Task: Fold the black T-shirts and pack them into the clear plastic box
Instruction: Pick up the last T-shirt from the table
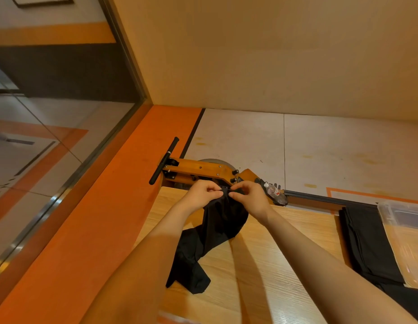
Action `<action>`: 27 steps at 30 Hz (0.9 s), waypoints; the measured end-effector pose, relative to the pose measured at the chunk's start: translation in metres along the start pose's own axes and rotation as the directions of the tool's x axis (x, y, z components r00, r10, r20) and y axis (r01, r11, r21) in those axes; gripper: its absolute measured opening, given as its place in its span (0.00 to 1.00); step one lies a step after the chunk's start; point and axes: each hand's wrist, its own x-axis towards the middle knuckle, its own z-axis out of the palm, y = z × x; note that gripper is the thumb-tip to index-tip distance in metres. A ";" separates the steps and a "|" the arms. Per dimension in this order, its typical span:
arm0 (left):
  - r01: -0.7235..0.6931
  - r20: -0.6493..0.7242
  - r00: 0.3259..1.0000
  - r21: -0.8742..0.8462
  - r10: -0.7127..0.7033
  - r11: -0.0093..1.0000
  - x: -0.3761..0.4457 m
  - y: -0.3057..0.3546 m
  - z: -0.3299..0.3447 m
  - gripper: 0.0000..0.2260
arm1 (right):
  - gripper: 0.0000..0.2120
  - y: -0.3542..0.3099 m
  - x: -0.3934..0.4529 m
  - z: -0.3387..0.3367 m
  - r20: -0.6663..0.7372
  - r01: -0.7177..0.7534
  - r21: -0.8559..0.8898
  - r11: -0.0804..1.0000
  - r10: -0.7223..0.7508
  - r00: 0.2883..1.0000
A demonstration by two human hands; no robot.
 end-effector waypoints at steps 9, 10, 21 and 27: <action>-0.012 -0.020 1.000 0.021 0.012 1.000 -0.016 -0.012 -0.007 0.08 | 0.21 -0.007 -0.002 0.020 0.190 0.066 -0.032 0.997 -0.059 0.980; -0.014 -0.031 0.999 0.017 0.015 1.000 -0.017 -0.013 -0.008 0.08 | 0.20 -0.007 -0.001 0.021 0.187 0.062 -0.030 0.998 -0.055 0.981; 0.119 0.093 0.988 0.053 -0.124 0.991 -0.031 -0.029 -0.010 0.05 | 0.03 -0.009 0.002 0.006 0.004 -0.038 0.137 0.990 0.038 0.999; 0.163 0.043 0.985 0.087 -0.167 0.983 -0.036 -0.034 -0.010 0.07 | 0.04 -0.003 0.009 -0.028 -0.210 -0.057 0.228 0.972 0.106 0.972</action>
